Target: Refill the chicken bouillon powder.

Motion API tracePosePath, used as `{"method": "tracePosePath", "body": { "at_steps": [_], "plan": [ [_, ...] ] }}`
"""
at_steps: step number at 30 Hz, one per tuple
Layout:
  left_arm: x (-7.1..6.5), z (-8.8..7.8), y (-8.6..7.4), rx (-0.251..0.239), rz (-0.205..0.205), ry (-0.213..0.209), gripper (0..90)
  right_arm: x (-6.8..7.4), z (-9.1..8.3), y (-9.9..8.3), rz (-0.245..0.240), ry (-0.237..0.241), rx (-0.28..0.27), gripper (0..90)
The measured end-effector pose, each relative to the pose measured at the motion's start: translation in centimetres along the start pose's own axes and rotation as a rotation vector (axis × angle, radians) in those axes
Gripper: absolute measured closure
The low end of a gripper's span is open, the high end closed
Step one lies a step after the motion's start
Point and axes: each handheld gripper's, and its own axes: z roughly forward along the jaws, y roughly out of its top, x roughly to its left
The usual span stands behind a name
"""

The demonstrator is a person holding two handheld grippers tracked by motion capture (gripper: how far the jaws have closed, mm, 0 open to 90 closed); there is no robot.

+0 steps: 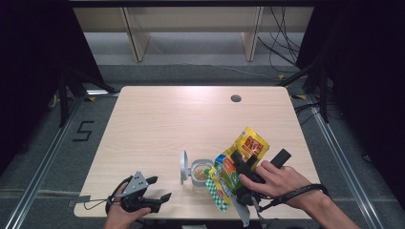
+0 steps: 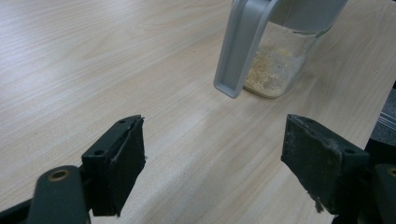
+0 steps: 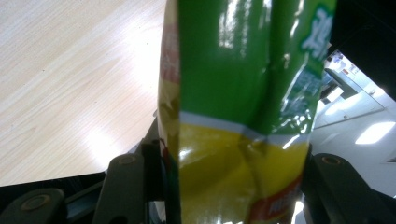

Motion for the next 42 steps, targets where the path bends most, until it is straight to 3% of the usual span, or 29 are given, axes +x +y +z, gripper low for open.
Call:
{"method": "tracePosePath", "body": {
  "at_steps": [12, 14, 18, 25, 27, 42],
  "plan": [
    [0.05, -0.03, 0.02, 0.007, 0.008, 0.001, 20.8, 0.1, -0.19, -0.36, 0.006, 0.006, 0.016, 51.5],
    [0.08, 0.02, 0.0, 0.003, 0.007, -0.007, 20.8, 0.12, -0.19, -0.36, -0.011, 0.003, 0.008, 51.5],
    [0.07, 0.08, -0.01, 0.0, 0.003, -0.01, 20.8, 0.4, -0.38, -0.43, 0.01, 0.008, 0.013, 51.6],
    [0.09, 0.06, 0.0, -0.001, 0.003, -0.008, 20.8, 0.21, -0.54, -0.25, -0.009, 0.003, 0.004, 51.8],
    [0.08, 0.05, -0.01, -0.001, 0.001, -0.01, 20.8, 0.27, -0.64, -0.25, 0.011, 0.002, 0.012, 51.8],
    [0.09, 0.02, -0.01, -0.002, 0.007, -0.007, 20.9, -0.12, -0.41, -0.13, -0.013, -0.008, -0.002, 52.4]
  ]
}}
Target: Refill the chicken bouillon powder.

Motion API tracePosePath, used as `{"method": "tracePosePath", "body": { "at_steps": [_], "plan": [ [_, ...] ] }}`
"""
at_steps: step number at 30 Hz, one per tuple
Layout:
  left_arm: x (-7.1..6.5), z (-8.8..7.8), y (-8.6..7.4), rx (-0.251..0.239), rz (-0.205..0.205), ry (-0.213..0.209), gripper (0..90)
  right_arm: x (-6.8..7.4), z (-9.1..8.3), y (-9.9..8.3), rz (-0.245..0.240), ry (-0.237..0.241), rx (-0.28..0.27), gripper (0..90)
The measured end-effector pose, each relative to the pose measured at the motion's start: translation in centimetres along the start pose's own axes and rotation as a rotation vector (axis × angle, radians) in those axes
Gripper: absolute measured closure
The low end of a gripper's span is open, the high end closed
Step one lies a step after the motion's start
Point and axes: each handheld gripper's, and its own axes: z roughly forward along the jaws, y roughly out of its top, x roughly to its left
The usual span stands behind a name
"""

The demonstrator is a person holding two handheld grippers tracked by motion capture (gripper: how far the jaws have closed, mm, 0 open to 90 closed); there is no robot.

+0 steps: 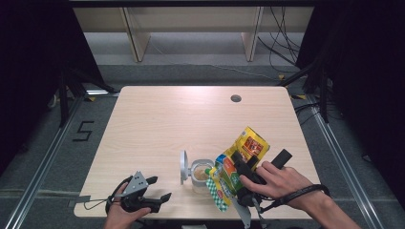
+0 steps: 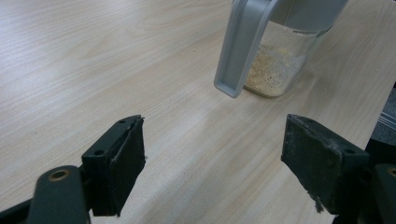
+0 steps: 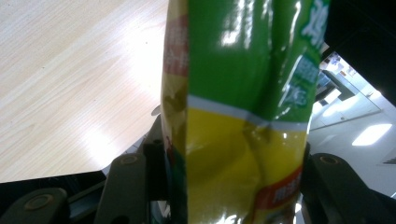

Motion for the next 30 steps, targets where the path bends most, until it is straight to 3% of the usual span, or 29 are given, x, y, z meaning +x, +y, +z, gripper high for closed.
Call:
{"method": "tracePosePath", "body": {
  "at_steps": [17, 27, 28, 30],
  "plan": [
    [0.02, -0.04, 0.03, 0.0, 0.002, -0.001, 21.1, 0.34, -0.11, -0.2, 0.034, 0.003, 0.005, 53.4],
    [0.01, -0.04, 0.02, -0.003, 0.003, 0.004, 21.2, 0.35, -0.09, -0.26, 0.028, -0.004, 0.005, 53.6],
    [-0.14, 0.0, -0.04, -0.004, -0.023, 0.004, 21.2, 0.5, -0.12, -0.18, 0.064, -0.005, 0.006, 53.6],
    [-0.14, -0.02, -0.03, -0.003, -0.022, 0.005, 21.2, 0.54, -0.08, -0.18, 0.067, -0.009, 0.005, 54.0]
  ]
}}
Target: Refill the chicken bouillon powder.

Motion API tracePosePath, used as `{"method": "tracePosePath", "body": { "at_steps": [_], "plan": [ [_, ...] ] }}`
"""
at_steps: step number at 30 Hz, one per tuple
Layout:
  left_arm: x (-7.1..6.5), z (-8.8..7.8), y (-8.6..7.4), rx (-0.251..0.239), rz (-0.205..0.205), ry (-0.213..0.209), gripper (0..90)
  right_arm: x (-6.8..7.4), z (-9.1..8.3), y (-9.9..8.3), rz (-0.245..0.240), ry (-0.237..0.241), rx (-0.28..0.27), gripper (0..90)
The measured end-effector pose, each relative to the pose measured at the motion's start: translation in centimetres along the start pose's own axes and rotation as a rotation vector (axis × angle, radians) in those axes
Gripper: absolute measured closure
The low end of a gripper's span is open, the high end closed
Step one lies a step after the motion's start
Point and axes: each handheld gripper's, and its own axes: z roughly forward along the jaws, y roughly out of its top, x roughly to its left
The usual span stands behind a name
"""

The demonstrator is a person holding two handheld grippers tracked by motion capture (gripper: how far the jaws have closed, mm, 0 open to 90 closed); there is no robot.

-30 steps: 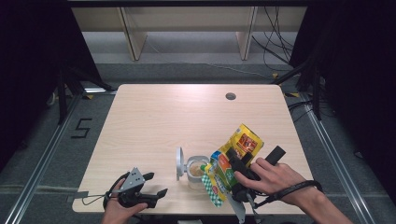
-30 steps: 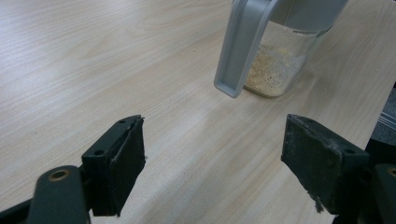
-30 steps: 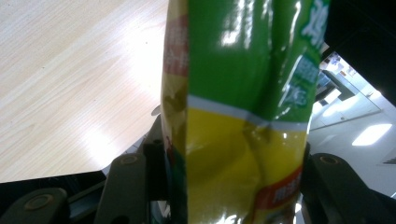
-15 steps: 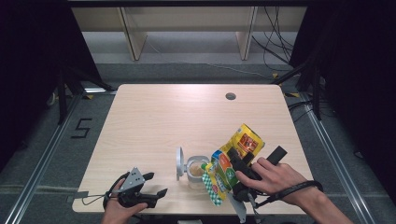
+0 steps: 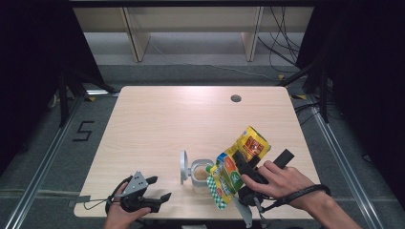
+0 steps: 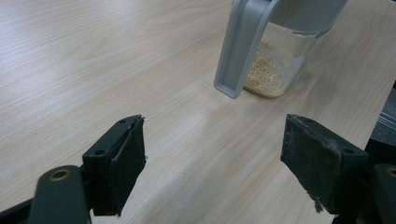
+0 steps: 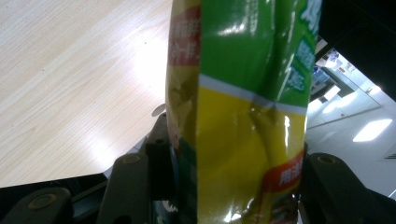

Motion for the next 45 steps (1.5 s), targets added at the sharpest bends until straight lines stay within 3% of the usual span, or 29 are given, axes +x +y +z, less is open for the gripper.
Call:
{"method": "tracePosePath", "body": {
  "at_steps": [3, 4, 5, 14, 15, 16, 17, 23, 24, 26, 36, 38, 39, 40, 45],
  "plan": [
    [0.0, 0.0, 0.0, 0.001, -0.008, -0.012, 21.2, 0.0, 0.0, 0.0, -0.008, 0.002, -0.002, 54.1],
    [0.0, 0.1, 0.0, -0.01, -0.008, -0.005, 21.2, -0.2, 0.0, -0.1, -0.046, 0.001, -0.006, 54.1],
    [0.2, 0.0, 0.1, 0.0, 0.023, -0.004, 21.2, -0.2, -0.1, -0.1, -0.039, 0.001, -0.001, 54.1],
    [0.1, 0.0, 0.1, 0.003, 0.023, -0.004, 21.2, -0.2, 0.0, 0.0, -0.046, -0.004, -0.013, 54.4],
    [0.2, 0.0, 0.1, 0.004, 0.023, -0.008, 21.2, -0.1, 0.0, -0.1, -0.026, -0.004, -0.004, 54.4],
    [0.1, 0.0, 0.1, 0.009, 0.024, 0.0, 21.2, -0.1, 0.1, 0.0, -0.036, -0.003, -0.009, 54.4],
    [0.1, 0.0, 0.1, 0.005, 0.019, -0.013, 21.2, 0.2, 0.0, 0.0, 0.018, 0.0, -0.005, 54.4],
    [0.1, 0.1, 0.0, 0.012, 0.02, -0.006, 21.2, 0.5, 0.3, -0.1, 0.04, 0.005, -0.015, 54.6],
    [-0.1, 0.1, 0.0, 0.003, -0.005, -0.007, 21.2, 0.6, 0.4, -0.1, 0.042, 0.005, -0.017, 54.6],
    [0.1, 0.0, 0.0, 0.003, 0.018, -0.005, 21.2, 0.6, 0.4, -0.2, 0.039, 0.0, -0.016, 54.7],
    [0.1, 0.0, 0.0, 0.009, 0.015, -0.003, 21.3, 0.8, 0.5, -0.2, 0.045, -0.004, -0.017, 54.8],
    [0.1, 0.0, 0.0, 0.004, 0.015, -0.003, 21.2, 0.6, 0.6, -0.4, -0.017, -0.021, -0.031, 54.9],
    [0.1, 0.0, 0.0, 0.004, 0.018, 0.002, 21.3, 1.0, 0.4, -0.2, 0.05, -0.016, -0.021, 54.9],
    [0.1, 0.0, 0.0, 0.005, 0.017, -0.003, 21.3, 0.8, 0.6, -0.3, 0.001, -0.029, -0.04, 55.0],
    [0.1, 0.1, 0.0, 0.01, 0.015, -0.008, 21.2, 1.0, 0.1, -0.4, 0.011, -0.04, -0.038, 55.3]
  ]
}}
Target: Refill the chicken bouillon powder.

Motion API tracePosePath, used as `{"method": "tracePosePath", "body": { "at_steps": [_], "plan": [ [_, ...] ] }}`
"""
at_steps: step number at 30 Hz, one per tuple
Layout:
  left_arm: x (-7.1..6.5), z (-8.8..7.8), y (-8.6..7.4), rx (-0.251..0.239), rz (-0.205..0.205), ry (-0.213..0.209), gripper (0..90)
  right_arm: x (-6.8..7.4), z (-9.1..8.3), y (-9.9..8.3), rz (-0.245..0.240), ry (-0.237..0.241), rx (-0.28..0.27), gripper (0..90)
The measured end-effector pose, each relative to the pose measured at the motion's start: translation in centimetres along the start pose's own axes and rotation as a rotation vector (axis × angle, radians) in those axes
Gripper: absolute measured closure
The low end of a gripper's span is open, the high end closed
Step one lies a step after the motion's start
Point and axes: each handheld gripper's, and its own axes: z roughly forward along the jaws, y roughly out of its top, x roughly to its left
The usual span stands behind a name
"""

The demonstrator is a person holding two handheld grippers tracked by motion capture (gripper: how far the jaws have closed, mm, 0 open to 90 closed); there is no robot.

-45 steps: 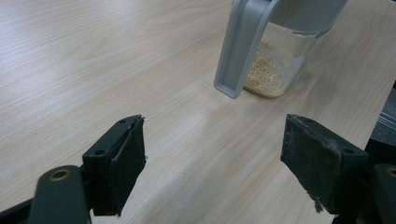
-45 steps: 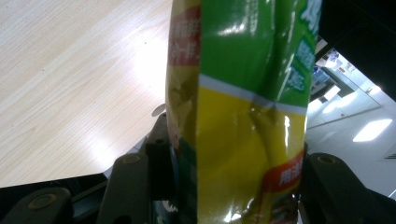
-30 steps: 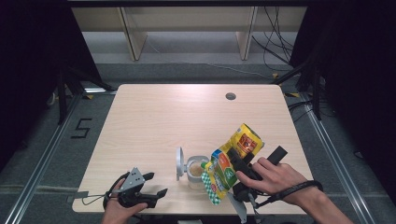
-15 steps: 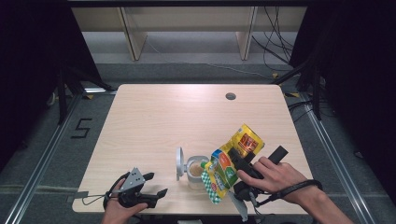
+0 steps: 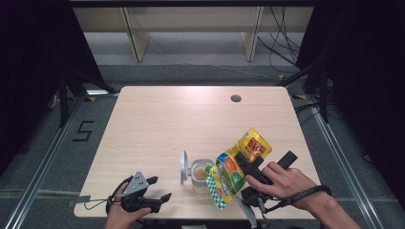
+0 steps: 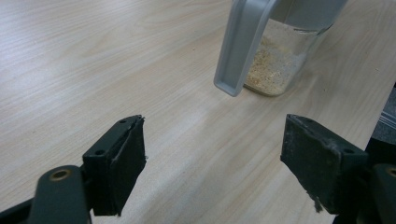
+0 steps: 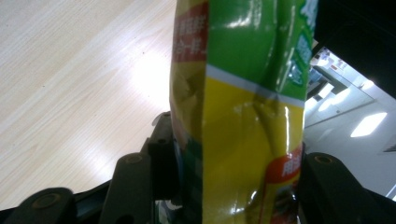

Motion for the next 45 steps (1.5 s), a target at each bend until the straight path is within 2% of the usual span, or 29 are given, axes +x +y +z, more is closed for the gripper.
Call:
{"method": "tracePosePath", "body": {
  "at_steps": [2, 3, 4, 5, 6, 12, 14, 15, 16, 20, 21, 22, 23, 25, 26, 29, 31, 32, 33, 34, 35, 37, 39, 41, 43, 45],
  "plan": [
    [0.04, 0.03, 0.0, -0.003, -0.001, 0.003, 21.2, 0.01, -0.14, 0.03, -0.002, 0.004, -0.01, 55.6],
    [0.03, 0.04, -0.05, 0.007, -0.014, 0.011, 21.3, 0.05, -0.2, 0.06, 0.003, -0.003, -0.017, 55.6],
    [-0.01, 0.07, -0.05, -0.002, -0.021, 0.002, 21.3, 0.2, -0.37, 0.12, 0.008, -0.05, -0.002, 55.7],
    [0.0, 0.07, -0.06, -0.002, -0.018, 0.004, 21.3, 0.2, -0.47, 0.19, 0.015, -0.043, -0.004, 55.7],
    [0.0, 0.05, -0.06, 0.001, -0.018, 0.006, 21.2, 0.02, -0.47, 0.25, -0.01, -0.056, -0.011, 55.8],
    [-0.09, 0.08, -0.08, -0.014, -0.026, 0.004, 21.3, 0.4, -0.49, 0.46, 0.026, -0.044, -0.019, 56.0],
    [0.0, 0.06, -0.08, -0.012, -0.022, 0.001, 21.2, 0.26, -0.45, 0.46, 0.013, -0.052, -0.02, 56.0],
    [-0.05, 0.11, -0.11, -0.011, -0.028, 0.002, 21.2, 0.34, -0.47, 0.45, 0.022, -0.046, -0.021, 56.1],
    [-0.02, 0.09, -0.1, 0.0, -0.012, 0.01, 21.2, 0.4, -0.39, 0.4, 0.025, -0.041, -0.021, 56.2],
    [0.14, 0.2, -0.09, -0.001, -0.004, 0.002, 21.2, 0.33, -0.12, 0.23, 0.018, -0.043, -0.015, 56.2],
    [0.07, 0.26, -0.11, -0.01, -0.018, 0.001, 21.2, 0.39, -0.07, 0.2, 0.026, -0.039, -0.015, 56.2],
    [0.14, 0.21, -0.1, -0.003, -0.01, 0.003, 21.2, 0.39, -0.03, 0.18, 0.028, -0.04, -0.013, 56.2],
    [0.02, 0.24, -0.15, -0.005, -0.035, 0.003, 21.2, 0.38, 0.09, 0.16, 0.023, -0.05, -0.015, 56.2],
    [-0.01, 0.27, -0.13, -0.01, -0.033, 0.002, 21.3, 0.54, 0.15, 0.21, 0.043, -0.038, -0.017, 56.3],
    [0.05, 0.21, -0.1, -0.004, -0.021, 0.006, 21.3, 0.56, 0.15, 0.25, 0.04, -0.04, -0.021, 56.3],
    [0.0, 0.22, -0.13, -0.009, -0.03, 0.003, 21.2, 0.67, 0.15, 0.25, 0.04, -0.047, -0.029, 56.3],
    [0.16, 0.14, -0.14, 0.005, -0.012, 0.016, 21.3, 0.77, 0.12, 0.23, 0.059, -0.033, -0.023, 56.4],
    [0.1, 0.2, -0.14, -0.008, -0.019, 0.01, 21.2, 0.89, 0.03, 0.26, 0.074, -0.031, -0.02, 56.4],
    [0.26, 0.13, -0.09, 0.004, 0.004, 0.011, 21.2, 0.88, -0.03, 0.24, 0.077, -0.03, -0.022, 56.4],
    [0.08, 0.22, -0.14, -0.006, -0.03, 0.011, 21.3, 0.82, -0.09, 0.23, 0.072, -0.031, -0.021, 56.4],
    [0.0, 0.22, -0.13, -0.013, -0.034, 0.005, 21.3, 0.85, -0.11, 0.24, 0.07, -0.046, -0.021, 56.4],
    [0.01, 0.15, -0.1, -0.008, -0.026, 0.009, 21.2, 0.7, -0.27, 0.26, 0.069, -0.035, -0.021, 56.5],
    [-0.01, 0.24, -0.15, -0.018, -0.041, 0.004, 21.2, 0.66, -0.32, 0.3, 0.069, -0.041, -0.026, 56.5],
    [0.26, 0.1, -0.08, -0.008, -0.002, 0.007, 21.3, 0.53, -0.38, 0.34, 0.062, -0.034, -0.031, 56.5],
    [0.15, 0.14, -0.08, -0.017, -0.013, 0.003, 21.2, 0.55, -0.43, 0.4, 0.077, -0.034, -0.026, 56.6],
    [0.09, 0.11, -0.1, -0.012, -0.019, 0.004, 21.3, 0.51, -0.45, 0.42, 0.067, -0.035, -0.028, 56.6]
  ]
}}
